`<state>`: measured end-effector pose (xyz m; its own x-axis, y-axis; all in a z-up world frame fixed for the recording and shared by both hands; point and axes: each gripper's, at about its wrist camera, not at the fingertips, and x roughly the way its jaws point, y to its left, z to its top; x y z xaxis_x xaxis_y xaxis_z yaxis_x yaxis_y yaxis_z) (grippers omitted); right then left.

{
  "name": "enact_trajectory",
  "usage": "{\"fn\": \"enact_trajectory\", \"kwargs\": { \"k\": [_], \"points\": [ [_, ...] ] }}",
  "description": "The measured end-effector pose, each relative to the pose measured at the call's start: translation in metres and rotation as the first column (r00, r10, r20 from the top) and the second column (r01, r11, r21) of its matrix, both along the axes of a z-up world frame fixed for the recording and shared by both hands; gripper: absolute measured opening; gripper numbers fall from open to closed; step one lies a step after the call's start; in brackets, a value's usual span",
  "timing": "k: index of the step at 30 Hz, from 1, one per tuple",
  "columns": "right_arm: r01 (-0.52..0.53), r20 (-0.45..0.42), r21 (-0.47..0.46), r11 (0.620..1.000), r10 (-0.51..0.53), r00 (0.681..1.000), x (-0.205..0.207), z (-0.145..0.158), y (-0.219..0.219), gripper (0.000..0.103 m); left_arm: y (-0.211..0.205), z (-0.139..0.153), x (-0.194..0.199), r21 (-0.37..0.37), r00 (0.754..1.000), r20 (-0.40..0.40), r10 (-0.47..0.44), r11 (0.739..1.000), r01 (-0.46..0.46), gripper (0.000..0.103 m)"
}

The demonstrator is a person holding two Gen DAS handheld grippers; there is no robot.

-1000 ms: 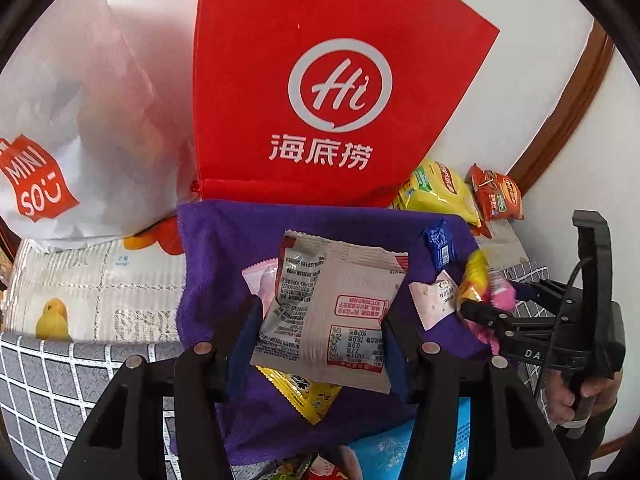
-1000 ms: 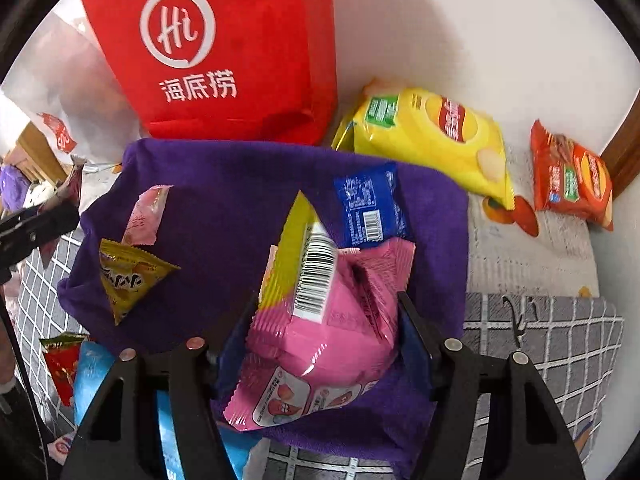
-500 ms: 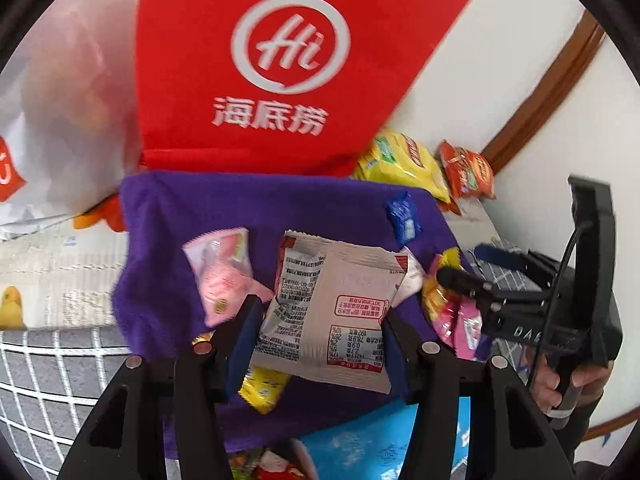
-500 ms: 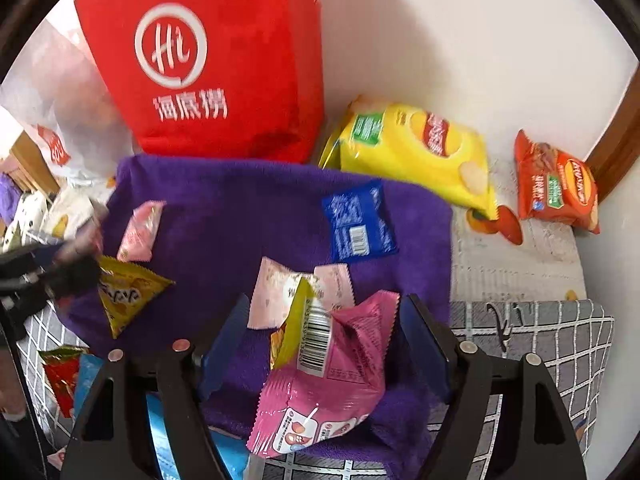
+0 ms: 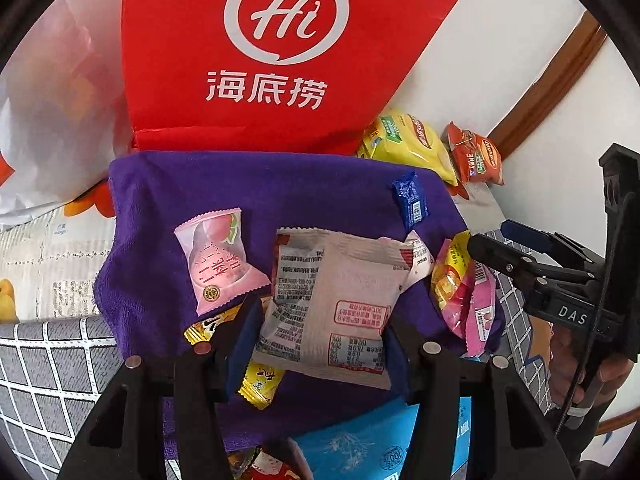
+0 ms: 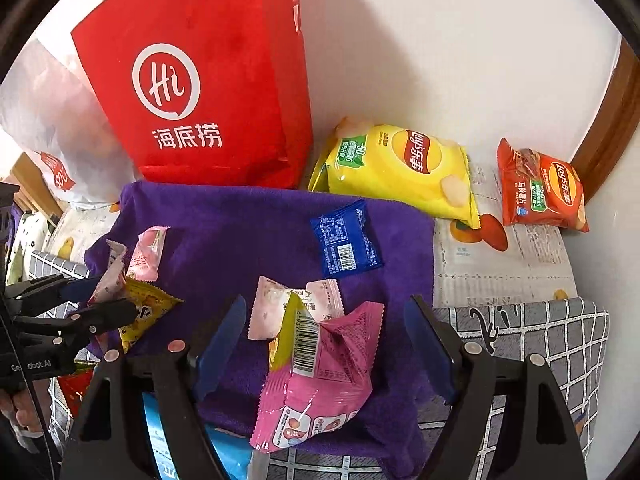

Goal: Organize snacks
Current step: 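Release the white packet with the left gripper while the right gripper releases the pink bag onto the towel, then move both grippers back from the towel to the snack pile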

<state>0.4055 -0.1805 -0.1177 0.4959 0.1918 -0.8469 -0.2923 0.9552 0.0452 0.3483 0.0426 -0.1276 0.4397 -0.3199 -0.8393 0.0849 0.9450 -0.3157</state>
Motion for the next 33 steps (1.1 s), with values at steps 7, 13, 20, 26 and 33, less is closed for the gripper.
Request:
{"fn": "enact_trajectory", "kwargs": {
  "k": [7,13,20,26,33],
  "points": [
    [0.000,0.005,-0.008,1.000,0.000,1.000,-0.001,0.000,0.002,0.080,-0.001,-0.004,0.002,0.025,1.000,-0.030,0.003,1.000,-0.003,0.058],
    [0.001,0.003,-0.008,1.000,-0.001,1.000,-0.001,0.000,0.002,0.080,0.000,-0.009,0.006,0.049,0.998,-0.061,0.025,0.999,-0.022,0.067],
    [0.006,0.025,-0.015,1.000,-0.006,1.000,-0.005,0.005,0.006,0.080,0.007,0.015,-0.003,0.040,0.998,0.049,0.047,0.998,-0.049,0.083],
    [0.034,0.080,0.001,0.999,-0.034,0.996,-0.022,0.022,0.005,0.080,0.004,0.038,-0.014,0.016,0.993,0.114,0.011,1.000,-0.013,0.086],
    [0.063,0.165,0.003,0.998,-0.063,0.984,-0.061,0.045,-0.002,0.080,-0.010,0.067,-0.035,0.018,0.988,0.146,-0.058,0.998,0.056,0.086]
  ]
}}
